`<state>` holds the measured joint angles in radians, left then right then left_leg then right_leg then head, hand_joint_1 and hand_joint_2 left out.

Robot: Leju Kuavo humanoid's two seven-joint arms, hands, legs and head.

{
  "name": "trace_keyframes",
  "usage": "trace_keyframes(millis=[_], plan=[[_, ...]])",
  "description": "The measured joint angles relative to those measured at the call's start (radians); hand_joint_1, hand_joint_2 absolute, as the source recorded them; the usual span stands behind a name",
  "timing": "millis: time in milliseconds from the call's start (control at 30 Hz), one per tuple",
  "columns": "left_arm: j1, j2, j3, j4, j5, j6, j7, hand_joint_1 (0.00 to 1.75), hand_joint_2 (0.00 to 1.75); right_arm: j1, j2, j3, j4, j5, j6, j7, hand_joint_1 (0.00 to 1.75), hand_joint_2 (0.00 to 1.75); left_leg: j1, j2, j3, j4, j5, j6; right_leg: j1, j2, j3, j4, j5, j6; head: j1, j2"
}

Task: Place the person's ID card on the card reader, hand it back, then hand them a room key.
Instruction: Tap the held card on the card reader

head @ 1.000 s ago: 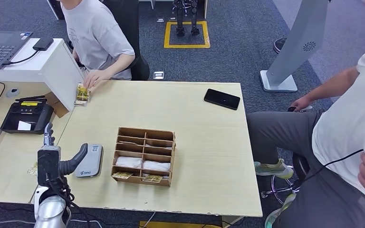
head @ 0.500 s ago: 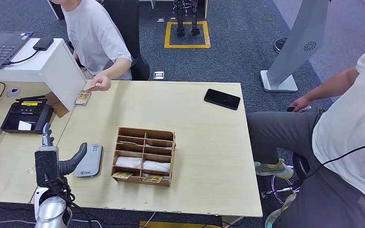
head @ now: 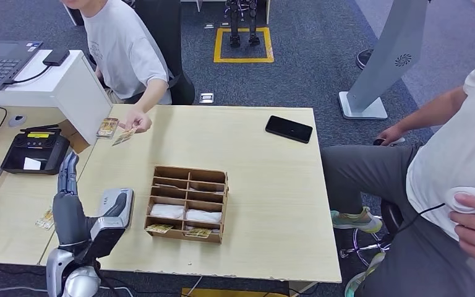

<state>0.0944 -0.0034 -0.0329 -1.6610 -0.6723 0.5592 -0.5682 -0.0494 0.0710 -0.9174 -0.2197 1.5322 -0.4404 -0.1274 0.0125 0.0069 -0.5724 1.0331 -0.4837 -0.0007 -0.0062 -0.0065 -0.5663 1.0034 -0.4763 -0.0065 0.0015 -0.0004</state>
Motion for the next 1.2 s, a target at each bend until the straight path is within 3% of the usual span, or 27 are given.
trace_keyframes(millis=[200,433,633,933,1200], plan=[[0.04,0.019,-0.06,-0.052,-0.101,0.074,-0.001,0.0,1.75,-0.001,0.0,0.0,0.0,0.001,-0.003,0.003,0.0,0.0,0.0,0.0,0.0,0.0,0.0,0.0,0.0,0.0,0.0,0.0,0.0,0.0,0.0,0.0],[0.078,0.033,-0.105,-0.073,-0.361,0.128,0.033,0.0,1.75,-0.004,0.0,0.0,0.0,0.006,-0.003,0.003,0.0,0.0,0.0,0.0,0.0,0.0,0.0,0.0,0.0,-0.001,0.001,0.0,0.0,0.0,0.0,0.0],[0.047,-0.001,0.009,-0.041,-0.48,0.131,-0.012,0.0,1.75,-0.005,0.0,0.0,0.0,0.008,-0.002,0.006,0.0,0.0,0.0,0.0,0.0,0.0,0.0,0.0,0.0,-0.001,0.001,0.0,0.0,0.0,0.0,0.0],[-0.087,-0.011,0.192,0.103,-0.662,0.132,0.069,0.0,1.75,-0.017,0.0,0.007,0.0,0.009,-0.001,0.006,0.0,0.0,0.001,-0.001,0.0,0.0,0.001,-0.001,0.0,-0.001,0.001,0.0,0.0,0.0,0.0,0.0],[-0.158,-0.003,0.237,0.205,-0.698,0.132,0.157,0.0,1.75,-0.019,0.0,0.018,0.0,0.009,-0.002,0.009,0.0,0.0,0.0,-0.001,0.0,0.0,0.001,-0.001,0.0,-0.001,0.0,0.0,0.0,0.0,0.0,0.0]])
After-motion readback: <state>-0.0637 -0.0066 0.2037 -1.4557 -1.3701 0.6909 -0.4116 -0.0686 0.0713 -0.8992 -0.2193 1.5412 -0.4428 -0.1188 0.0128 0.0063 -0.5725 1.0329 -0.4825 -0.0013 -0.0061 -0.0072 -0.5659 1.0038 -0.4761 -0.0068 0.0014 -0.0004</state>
